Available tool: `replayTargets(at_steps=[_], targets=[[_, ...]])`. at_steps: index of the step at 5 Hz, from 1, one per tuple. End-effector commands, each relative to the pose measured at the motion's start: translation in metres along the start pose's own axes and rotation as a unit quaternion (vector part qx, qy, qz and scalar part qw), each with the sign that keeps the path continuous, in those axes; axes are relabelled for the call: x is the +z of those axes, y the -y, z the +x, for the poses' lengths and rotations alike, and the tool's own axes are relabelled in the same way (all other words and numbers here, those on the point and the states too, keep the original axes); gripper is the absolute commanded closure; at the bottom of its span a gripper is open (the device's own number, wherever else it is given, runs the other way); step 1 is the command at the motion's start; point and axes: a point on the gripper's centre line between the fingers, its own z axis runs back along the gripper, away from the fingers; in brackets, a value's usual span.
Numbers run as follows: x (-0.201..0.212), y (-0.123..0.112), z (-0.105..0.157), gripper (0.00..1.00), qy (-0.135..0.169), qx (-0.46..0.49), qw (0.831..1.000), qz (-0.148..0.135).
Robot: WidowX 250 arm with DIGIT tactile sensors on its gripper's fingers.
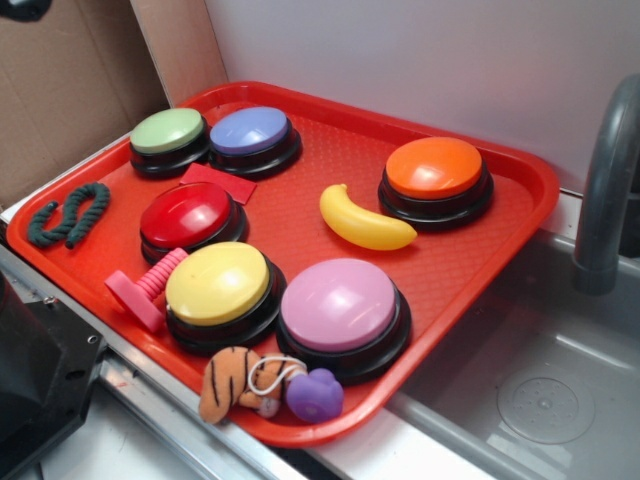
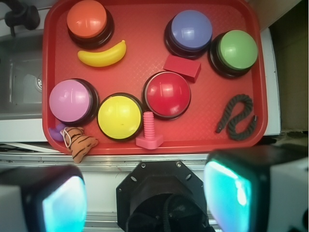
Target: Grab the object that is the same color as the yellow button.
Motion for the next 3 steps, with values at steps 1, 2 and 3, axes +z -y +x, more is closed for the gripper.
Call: replayTargets(at_steps=[1,2,3], targets=[[0.000,0.000,0.000,0.00,0.000,0.000,1.000,0.000],[-0.015,0.006,0.015,0.00,0.002,0.066,0.998,-0.003],[-0.036,0.018,0.031,0.00,-0.003,0.119,0.993,0.026]])
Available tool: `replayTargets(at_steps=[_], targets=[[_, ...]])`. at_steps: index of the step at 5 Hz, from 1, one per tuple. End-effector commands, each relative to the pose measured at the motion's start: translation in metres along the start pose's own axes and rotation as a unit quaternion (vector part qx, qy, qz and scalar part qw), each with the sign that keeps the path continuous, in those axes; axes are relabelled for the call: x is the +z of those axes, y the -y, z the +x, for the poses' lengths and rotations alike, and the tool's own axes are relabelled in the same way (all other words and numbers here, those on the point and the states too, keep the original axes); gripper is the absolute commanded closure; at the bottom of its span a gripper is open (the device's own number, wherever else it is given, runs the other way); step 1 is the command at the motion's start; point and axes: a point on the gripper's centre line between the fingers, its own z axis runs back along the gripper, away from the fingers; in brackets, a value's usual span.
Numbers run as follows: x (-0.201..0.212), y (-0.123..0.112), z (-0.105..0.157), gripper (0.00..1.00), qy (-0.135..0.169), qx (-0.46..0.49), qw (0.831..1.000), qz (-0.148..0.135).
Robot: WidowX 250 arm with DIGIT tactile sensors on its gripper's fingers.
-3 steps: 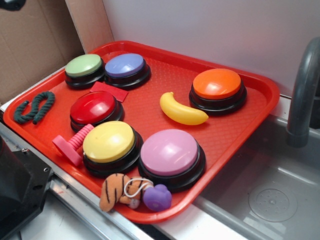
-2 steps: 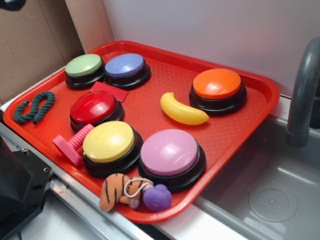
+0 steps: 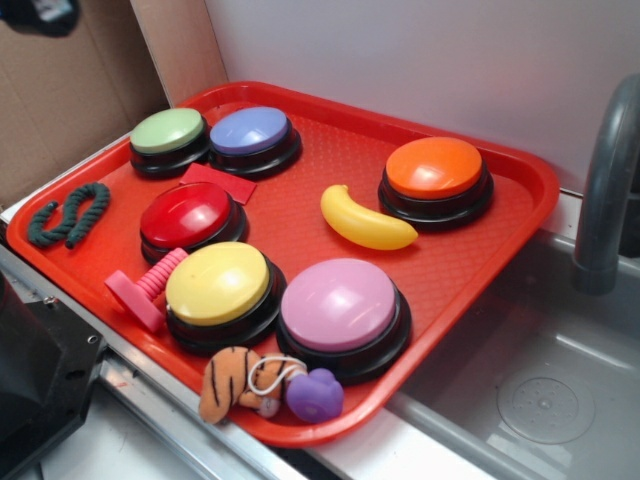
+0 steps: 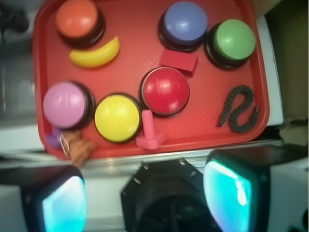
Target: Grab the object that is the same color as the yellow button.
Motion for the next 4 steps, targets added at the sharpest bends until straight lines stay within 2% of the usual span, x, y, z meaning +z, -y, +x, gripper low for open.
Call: replayTargets(at_steps=[1,3,4], targets=[[-0.047,0.028,0.035,0.00,0.031,0.140,0.989,-0.031],[-0.094,0.038,0.072,0.00,0.059,0.290,0.955,-0.035],[-0.116,0.044,0.083,0.00,0.061,0.323,0.944,-0.029]])
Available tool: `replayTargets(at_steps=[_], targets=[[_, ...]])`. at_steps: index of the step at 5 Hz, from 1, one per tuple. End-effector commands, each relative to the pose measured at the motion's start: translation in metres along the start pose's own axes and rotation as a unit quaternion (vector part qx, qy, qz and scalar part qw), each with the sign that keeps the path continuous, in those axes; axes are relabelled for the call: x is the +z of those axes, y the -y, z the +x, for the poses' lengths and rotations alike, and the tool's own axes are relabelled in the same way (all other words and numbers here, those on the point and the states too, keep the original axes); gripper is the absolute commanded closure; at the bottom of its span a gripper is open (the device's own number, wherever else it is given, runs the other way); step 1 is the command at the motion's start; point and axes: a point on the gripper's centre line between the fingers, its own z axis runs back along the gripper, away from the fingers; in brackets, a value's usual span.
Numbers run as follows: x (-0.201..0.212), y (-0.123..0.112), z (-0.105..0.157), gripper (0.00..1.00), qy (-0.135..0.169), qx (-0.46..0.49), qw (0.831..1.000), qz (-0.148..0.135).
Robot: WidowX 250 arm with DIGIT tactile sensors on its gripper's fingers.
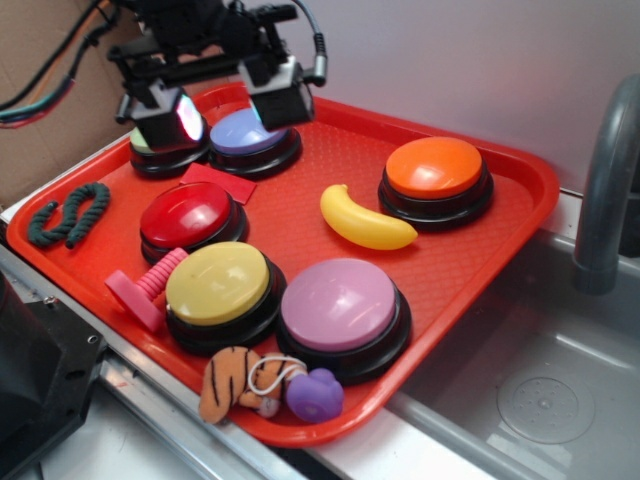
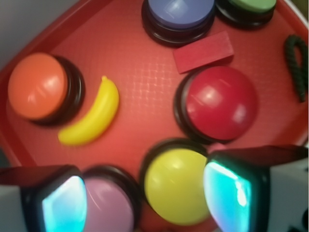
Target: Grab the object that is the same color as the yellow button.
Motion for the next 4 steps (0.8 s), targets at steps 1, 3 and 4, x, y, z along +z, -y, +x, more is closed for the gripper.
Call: replayTargets(at_steps=[1,3,4], targets=[[-0.026,0.016,0.010,0.00,0.017,0.039,0.999,0.002],[-0.057,0.023,0.020,0.00,0.026,0.066,0.997,-0.014],[-0.067,0.022,0.026,0.00,0.024,0.071,0.997,-0.021]])
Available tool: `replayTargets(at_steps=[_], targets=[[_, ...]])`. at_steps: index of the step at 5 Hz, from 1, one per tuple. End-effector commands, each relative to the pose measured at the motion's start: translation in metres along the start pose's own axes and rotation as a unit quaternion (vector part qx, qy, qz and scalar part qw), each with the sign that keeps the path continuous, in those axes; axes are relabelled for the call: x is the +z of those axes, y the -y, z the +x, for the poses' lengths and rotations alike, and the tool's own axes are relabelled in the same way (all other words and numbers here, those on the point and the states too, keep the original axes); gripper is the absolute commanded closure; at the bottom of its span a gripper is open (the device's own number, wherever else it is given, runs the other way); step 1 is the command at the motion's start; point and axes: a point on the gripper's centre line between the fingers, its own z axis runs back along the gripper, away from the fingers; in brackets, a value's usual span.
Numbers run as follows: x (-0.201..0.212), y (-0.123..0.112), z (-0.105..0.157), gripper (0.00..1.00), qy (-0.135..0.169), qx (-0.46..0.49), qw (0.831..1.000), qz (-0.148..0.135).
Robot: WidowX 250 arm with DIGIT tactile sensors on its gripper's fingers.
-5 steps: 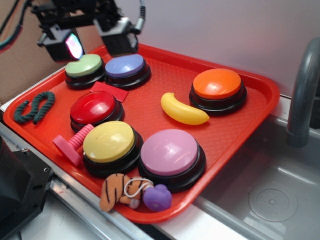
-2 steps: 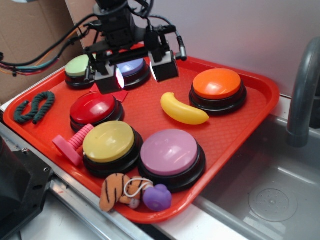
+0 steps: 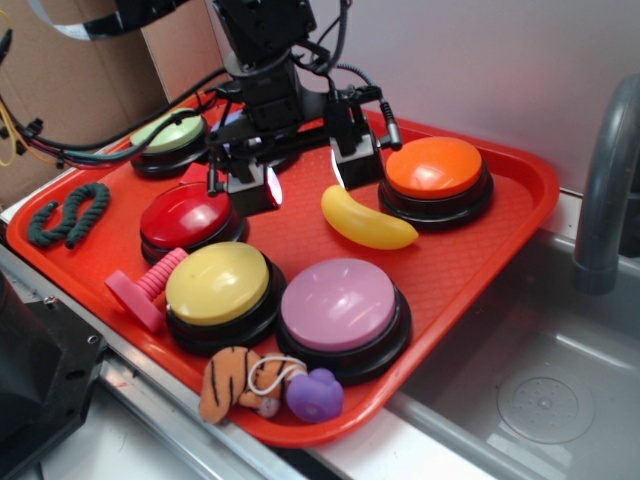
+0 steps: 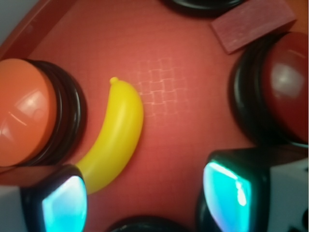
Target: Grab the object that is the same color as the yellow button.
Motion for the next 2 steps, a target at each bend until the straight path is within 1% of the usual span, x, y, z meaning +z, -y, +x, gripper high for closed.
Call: replayTargets(at_steps=[1,2], targets=[[-0.0116,-0.0025,0.0183,0.00,0.010,0.018,1.000,-0.002],[-0.0181,-0.0040,0.0224,0.00,0.006,0.019,1.000,-0.002]])
